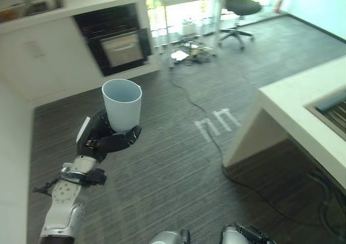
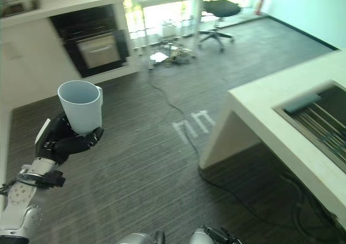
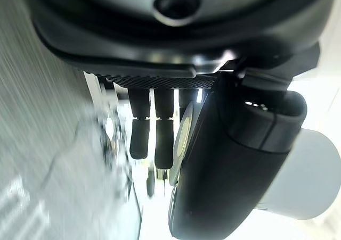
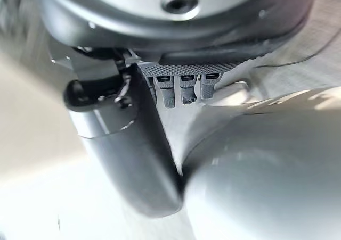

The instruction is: Place the dishes in the dishwasher.

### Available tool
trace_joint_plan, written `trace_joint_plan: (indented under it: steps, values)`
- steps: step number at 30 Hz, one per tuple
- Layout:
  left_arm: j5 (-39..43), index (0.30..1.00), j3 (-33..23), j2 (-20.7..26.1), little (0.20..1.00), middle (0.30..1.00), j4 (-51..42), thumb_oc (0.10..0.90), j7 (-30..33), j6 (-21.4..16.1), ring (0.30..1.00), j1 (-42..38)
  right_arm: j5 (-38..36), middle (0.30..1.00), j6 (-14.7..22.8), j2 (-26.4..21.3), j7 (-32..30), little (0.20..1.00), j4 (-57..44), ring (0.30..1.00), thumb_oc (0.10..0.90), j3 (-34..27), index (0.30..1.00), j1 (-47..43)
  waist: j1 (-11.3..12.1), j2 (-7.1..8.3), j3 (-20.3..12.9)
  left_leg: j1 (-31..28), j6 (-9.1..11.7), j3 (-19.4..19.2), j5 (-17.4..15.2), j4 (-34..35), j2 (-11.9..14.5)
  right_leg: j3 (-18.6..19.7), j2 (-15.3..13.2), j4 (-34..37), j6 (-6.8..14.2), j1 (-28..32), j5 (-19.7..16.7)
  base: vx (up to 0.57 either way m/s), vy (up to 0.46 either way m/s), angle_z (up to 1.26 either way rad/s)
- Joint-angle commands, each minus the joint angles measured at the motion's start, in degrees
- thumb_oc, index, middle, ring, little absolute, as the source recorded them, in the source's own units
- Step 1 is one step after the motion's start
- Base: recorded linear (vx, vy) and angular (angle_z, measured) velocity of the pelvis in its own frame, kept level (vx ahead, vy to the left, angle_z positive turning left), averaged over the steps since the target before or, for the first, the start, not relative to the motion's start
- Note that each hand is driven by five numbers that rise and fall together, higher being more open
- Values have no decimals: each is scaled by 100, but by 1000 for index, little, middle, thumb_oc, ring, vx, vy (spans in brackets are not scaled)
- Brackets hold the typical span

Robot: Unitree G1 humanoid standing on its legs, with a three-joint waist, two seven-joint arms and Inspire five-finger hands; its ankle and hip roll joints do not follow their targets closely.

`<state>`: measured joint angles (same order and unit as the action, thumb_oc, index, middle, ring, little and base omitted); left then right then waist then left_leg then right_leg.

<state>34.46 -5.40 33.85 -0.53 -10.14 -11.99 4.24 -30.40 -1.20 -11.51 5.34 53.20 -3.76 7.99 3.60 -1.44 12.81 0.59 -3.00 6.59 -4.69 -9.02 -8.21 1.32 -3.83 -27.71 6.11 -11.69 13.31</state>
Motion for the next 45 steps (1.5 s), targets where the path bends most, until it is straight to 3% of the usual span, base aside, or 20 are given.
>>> trace_joint_plan:
  steps: [1, 8, 11, 12, 14, 19, 21, 27, 32, 36, 40, 45]
  values:
    - [-142, 300, -371, 90, 300, 300, -643, 400, 33, -900, 300, -398, 176, 900, -43, -445, 144, 900, 92, 900, 800, -29, 900, -23, -327, 78, -168, 244, 187, -57, -1122, -816, 656, -281, -207, 1053, 98, 618, -237, 63, -216, 210]
    - [-236, 300, -534, -118, 300, 300, -622, 400, 250, -865, 300, 2, 548, 900, -312, -755, 205, 900, -16, 900, 800, 349, 900, -314, 140, -25, -244, 659, 666, -185, -638, -816, 1097, -1057, -372, 1053, -38, 713, 11, 33, -115, 82]
    - [5, 300, -562, -183, 300, 300, -574, 400, -66, -838, 300, -111, 305, 900, -311, -792, -15, 900, -74, 900, 800, 301, 900, -315, 98, -73, -258, 779, 824, -818, -467, -816, 1482, -1576, -544, 1053, -49, 779, 46, -64, 39, 127]
    - [104, 300, -518, -203, 300, 300, -546, 400, -163, -836, 300, -221, 183, 900, -245, -821, -81, 900, 12, 900, 800, 211, 900, -298, 20, -117, -243, 789, 895, -1227, -437, -816, 1724, -1845, -607, 1053, -39, 869, 78, -100, 92, 127]
    - [59, 300, -426, -240, 300, 300, -465, 400, -146, -899, 300, -314, 90, 900, -235, -834, -115, 900, 91, 900, 800, 147, 900, -297, -33, -155, -235, 828, 957, -1391, -389, -816, 1843, -1973, -661, 1053, -27, 898, 75, -83, 118, 157]
    - [-542, 300, -299, -293, 300, 300, -437, 400, 91, -1075, 300, -351, -51, 900, -279, -681, 294, 900, 348, 900, 800, 119, 900, -359, 7, -179, -314, 780, 946, -1302, -548, -816, 1745, -2009, -790, 1053, 41, 866, 35, -7, 82, 46]
    - [-715, 300, -270, -270, 300, 300, -381, 400, 147, -1158, 300, -321, -6, 900, -134, -519, 617, 900, 547, 900, 800, 258, 900, -385, 35, -140, -412, 711, 899, -1276, -657, -816, 1710, -1977, -817, 1053, 93, 865, 20, 95, 33, 5]
    - [-851, 300, -138, -149, 300, 300, -470, 400, 2, -1121, 300, -360, -165, 900, 20, -645, 1064, 900, 1155, 900, 800, 126, 900, -377, -47, -47, -449, 562, 810, -1351, -826, -816, 1723, -1780, -733, 1053, 127, 859, 11, 71, -26, -18]
    - [-848, 300, 17, -136, 300, 300, -582, 400, -41, -1083, 300, -405, -122, 900, 139, -628, 1168, 900, 1404, 900, 800, 27, 900, -372, -135, -21, -493, 558, 764, -1405, -844, -816, 1730, -1627, -703, 1053, 142, 768, -52, 36, -28, -6]
    - [-609, 300, 135, -123, 300, 300, -643, 400, -351, -1369, 300, -443, -99, 900, 259, -614, 1172, 900, 1431, 900, 800, 20, 900, -370, -231, -17, -500, 493, 740, -1491, -884, -816, 1746, -1517, -683, 1053, 153, 754, -76, 18, 5, -16]
    - [-437, 300, 310, -93, 300, 300, -670, 400, -503, -1304, 300, -593, -190, 900, 383, -628, 1159, 900, 1486, 900, 800, 24, 900, -341, -385, -6, -518, 410, 688, -1589, -950, -816, 1733, -1336, -665, 1053, 195, 725, -131, 27, 34, -22]
    - [-278, 300, 459, -77, 300, 300, -509, 400, -455, -1233, 300, -783, -230, 900, 229, -569, 1084, 900, 1590, 900, 800, -24, 900, -253, -530, 31, -524, 297, 636, -1828, -1010, -816, 1762, -1361, -733, 1053, 244, 724, -201, 26, 13, -20]
